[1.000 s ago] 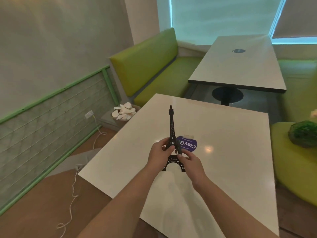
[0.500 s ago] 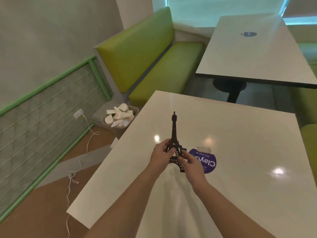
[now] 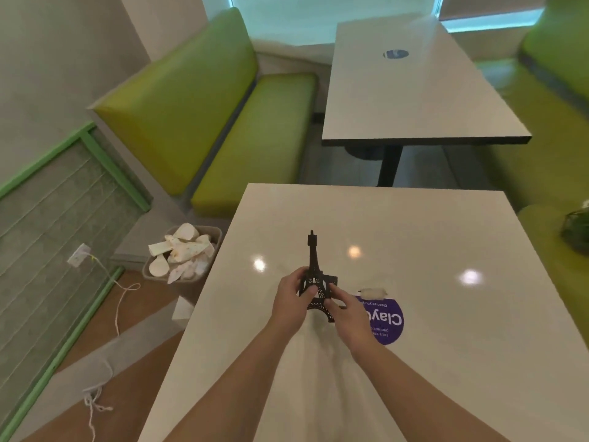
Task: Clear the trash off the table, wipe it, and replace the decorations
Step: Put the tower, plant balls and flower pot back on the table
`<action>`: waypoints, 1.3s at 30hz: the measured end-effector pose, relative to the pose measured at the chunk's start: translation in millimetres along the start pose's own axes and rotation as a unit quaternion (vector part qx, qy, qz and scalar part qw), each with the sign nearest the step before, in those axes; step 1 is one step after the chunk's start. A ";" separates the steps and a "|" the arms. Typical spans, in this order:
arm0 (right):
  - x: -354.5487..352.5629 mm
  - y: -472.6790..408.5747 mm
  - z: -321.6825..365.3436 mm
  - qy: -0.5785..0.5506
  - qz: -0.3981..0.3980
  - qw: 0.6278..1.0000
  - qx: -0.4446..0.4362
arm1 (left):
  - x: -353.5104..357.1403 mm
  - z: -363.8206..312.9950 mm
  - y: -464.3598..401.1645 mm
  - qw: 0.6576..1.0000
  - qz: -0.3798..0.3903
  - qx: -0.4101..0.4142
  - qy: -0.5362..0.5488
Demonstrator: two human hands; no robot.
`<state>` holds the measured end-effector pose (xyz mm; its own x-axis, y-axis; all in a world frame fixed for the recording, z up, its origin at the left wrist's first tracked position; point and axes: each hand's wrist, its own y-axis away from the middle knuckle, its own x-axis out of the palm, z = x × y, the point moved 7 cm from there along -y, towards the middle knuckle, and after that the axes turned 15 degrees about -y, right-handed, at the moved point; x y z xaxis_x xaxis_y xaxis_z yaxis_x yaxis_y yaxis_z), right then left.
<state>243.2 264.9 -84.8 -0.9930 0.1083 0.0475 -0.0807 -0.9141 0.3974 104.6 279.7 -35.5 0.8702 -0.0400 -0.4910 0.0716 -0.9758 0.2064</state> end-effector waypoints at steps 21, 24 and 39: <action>97.2 -38.0 -13.1 0.021 -0.045 0.999 -0.002 | -66.1 53.5 -65.6 0.999 0.031 0.022 -0.009; 101.7 -45.3 -11.6 0.025 -0.048 0.999 -0.004 | -69.6 56.0 -72.9 1.000 0.026 0.015 -0.005; 105.4 -57.1 -4.3 0.048 -0.076 0.996 -0.017 | -69.8 61.4 -92.1 0.999 0.034 -0.002 0.013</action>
<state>142.8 326.9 -106.5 -0.9724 0.2114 -0.0988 -0.2330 -0.9029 0.3612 7.3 359.2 -72.2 0.8852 -0.1000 -0.4543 0.0141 -0.9704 0.2411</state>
